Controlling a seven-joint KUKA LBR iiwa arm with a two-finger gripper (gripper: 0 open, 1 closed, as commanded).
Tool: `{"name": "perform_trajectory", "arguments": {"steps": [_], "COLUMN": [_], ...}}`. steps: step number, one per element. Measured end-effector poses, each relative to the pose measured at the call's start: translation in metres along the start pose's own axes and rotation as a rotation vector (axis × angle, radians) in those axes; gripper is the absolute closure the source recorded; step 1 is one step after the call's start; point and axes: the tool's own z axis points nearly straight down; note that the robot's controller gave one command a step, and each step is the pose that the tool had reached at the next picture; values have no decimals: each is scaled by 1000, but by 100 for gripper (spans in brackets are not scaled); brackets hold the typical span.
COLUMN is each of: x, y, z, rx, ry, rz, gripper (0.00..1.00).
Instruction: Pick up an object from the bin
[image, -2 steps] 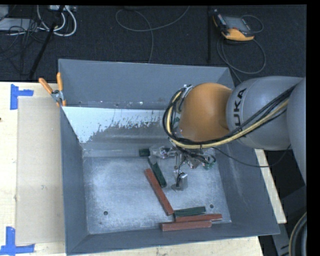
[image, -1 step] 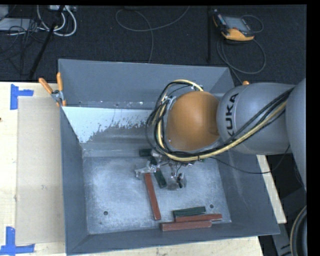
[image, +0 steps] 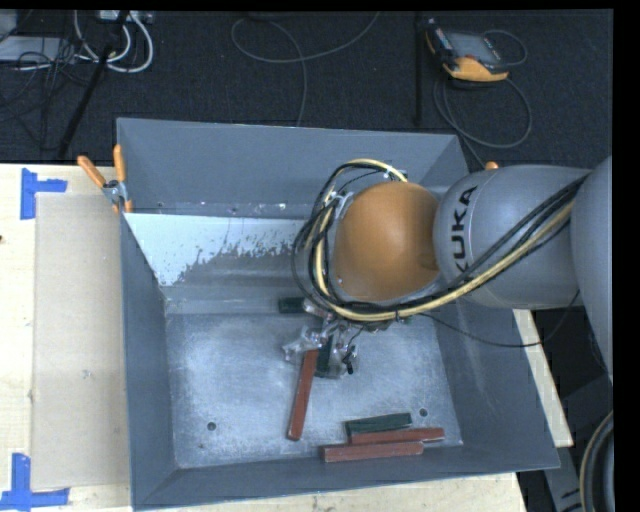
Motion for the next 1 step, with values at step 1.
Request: {"name": "perform_trajectory", "arguments": {"steps": [1], "x": [-24], "y": [-11], "z": [-198], "rx": [8], "ry": [-3], "rz": [-303], "gripper": [100]}}
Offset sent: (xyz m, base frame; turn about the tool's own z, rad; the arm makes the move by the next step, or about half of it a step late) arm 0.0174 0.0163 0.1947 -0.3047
